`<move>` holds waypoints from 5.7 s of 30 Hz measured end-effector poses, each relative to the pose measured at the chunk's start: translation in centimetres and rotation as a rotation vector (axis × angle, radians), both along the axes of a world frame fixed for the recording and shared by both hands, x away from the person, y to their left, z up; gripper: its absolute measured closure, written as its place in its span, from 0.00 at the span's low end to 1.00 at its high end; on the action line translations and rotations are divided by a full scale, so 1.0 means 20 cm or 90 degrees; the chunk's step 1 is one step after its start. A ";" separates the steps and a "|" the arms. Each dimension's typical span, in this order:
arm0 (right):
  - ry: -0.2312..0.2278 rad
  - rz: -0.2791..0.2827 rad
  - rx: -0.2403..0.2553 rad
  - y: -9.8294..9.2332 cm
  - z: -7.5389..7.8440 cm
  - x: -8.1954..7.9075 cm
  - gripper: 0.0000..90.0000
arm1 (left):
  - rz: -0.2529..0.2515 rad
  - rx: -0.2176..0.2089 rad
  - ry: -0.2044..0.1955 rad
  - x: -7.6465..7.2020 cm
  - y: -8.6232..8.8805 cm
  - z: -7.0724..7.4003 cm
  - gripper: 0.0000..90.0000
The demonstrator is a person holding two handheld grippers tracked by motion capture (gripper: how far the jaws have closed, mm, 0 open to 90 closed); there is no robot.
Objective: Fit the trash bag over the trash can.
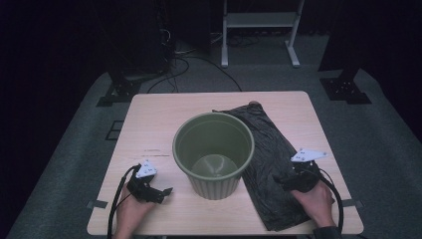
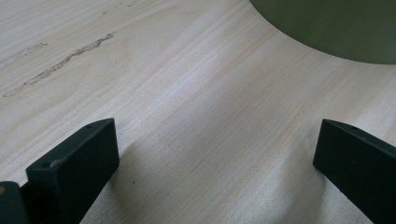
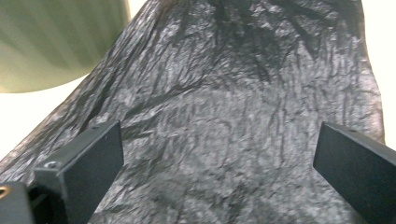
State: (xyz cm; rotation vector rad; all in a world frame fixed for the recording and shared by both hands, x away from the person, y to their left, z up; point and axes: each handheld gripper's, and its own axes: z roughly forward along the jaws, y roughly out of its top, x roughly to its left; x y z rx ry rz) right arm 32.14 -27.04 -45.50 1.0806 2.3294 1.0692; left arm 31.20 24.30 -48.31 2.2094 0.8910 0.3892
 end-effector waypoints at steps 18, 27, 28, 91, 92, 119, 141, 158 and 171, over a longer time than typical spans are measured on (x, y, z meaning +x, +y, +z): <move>0.013 -0.019 -0.013 -0.02 0.12 0.14 0.00 | 0.000 0.000 0.000 0.00 0.00 0.00 0.00; 0.024 -0.027 -0.008 -0.03 0.08 0.28 0.00 | -0.001 0.000 0.000 0.00 0.00 0.00 0.00; 0.027 -0.031 -0.007 -0.04 0.07 0.29 0.00 | 0.000 0.000 0.000 0.00 0.00 0.00 0.00; 0.100 0.090 0.051 0.30 -0.11 0.40 0.00 | -0.019 -0.001 0.000 -0.01 -0.01 0.00 0.00; 0.100 0.092 0.051 0.31 -0.11 0.40 0.00 | -0.019 -0.001 0.000 -0.01 -0.01 0.00 0.00; 0.056 0.104 -0.046 0.47 -0.14 0.36 0.00 | -0.020 0.000 0.000 -0.01 -0.01 0.00 0.00; 0.083 0.174 -0.007 0.49 -0.09 0.26 0.94 | -0.021 -0.001 0.000 -0.01 -0.02 0.00 0.00; 0.102 0.209 0.093 0.33 0.03 0.16 0.98 | -0.021 -0.001 0.000 -0.01 -0.02 0.00 0.00; 0.075 0.255 0.139 0.25 0.23 0.07 0.98 | -0.018 -0.001 0.000 -0.01 -0.02 0.00 0.00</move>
